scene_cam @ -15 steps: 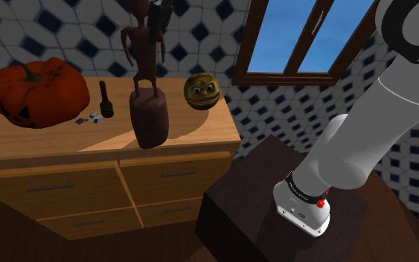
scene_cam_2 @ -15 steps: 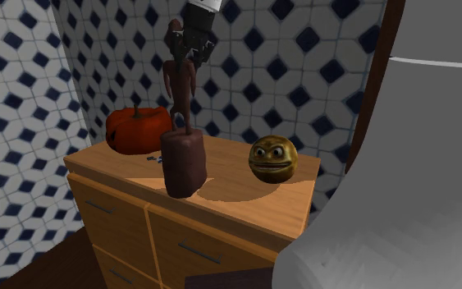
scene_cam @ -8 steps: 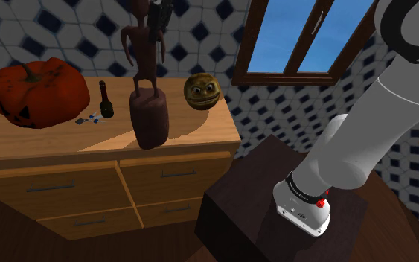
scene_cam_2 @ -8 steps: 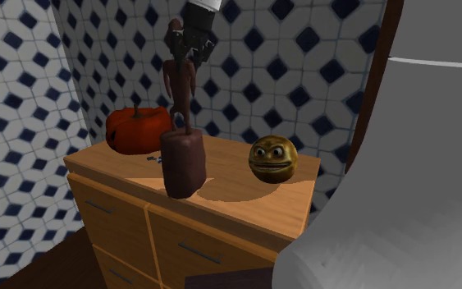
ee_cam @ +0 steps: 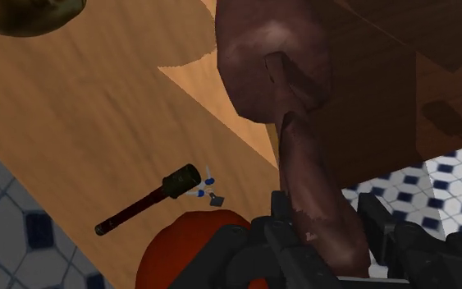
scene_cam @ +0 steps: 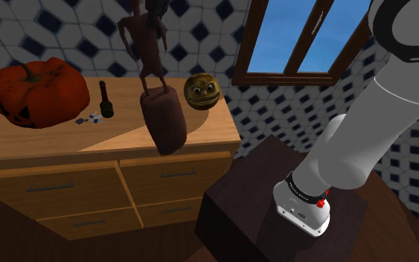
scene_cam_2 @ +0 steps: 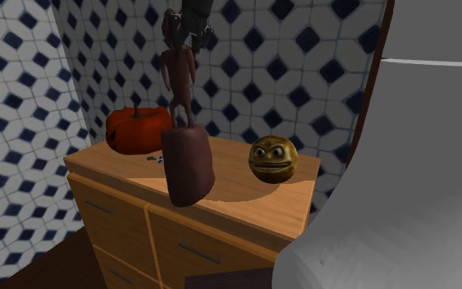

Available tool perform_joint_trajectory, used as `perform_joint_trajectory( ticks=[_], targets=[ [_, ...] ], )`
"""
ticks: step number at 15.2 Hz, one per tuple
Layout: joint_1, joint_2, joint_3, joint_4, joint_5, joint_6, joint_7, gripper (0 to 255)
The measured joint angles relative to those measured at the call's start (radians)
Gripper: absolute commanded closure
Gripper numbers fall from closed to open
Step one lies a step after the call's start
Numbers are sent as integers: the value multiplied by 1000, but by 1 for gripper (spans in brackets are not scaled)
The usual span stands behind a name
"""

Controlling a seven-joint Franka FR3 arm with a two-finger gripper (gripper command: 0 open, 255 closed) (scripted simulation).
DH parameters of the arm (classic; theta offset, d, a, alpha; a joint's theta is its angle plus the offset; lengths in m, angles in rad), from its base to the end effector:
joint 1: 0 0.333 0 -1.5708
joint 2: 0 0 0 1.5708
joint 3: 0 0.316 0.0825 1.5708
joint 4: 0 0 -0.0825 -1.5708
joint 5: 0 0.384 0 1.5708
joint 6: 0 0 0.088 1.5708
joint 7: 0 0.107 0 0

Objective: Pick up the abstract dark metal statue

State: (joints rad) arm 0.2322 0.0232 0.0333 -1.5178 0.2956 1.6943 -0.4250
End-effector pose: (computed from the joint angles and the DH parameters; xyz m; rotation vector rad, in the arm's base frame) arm 0.5470 0.1773 0.6528 -2.6862 -0.9449 -0.2519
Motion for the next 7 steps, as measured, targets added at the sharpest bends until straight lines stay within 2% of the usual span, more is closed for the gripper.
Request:
perform_joint_trajectory(
  ticks=[7],
  targets=[
    [-2, 37, -2, 135, -3, -95, 25, 255]
  ],
)
